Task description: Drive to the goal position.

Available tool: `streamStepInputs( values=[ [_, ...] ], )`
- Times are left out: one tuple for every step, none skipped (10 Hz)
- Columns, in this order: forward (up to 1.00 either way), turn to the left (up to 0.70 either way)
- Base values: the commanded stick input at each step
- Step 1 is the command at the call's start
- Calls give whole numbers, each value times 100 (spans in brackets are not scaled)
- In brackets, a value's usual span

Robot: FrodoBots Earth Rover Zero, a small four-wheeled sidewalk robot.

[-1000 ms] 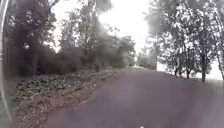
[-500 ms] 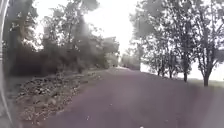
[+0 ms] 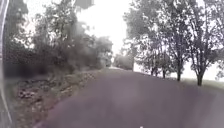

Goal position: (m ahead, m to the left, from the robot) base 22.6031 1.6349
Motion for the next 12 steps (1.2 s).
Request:
streamStepInputs(
  values=[
    [70,-27],
    [70,-18],
    [70,-10],
    [70,-2],
    [70,1],
    [70,1],
    [70,1],
    [70,1],
    [70,1],
    [70,1],
    [70,1],
    [70,1]
  ],
)
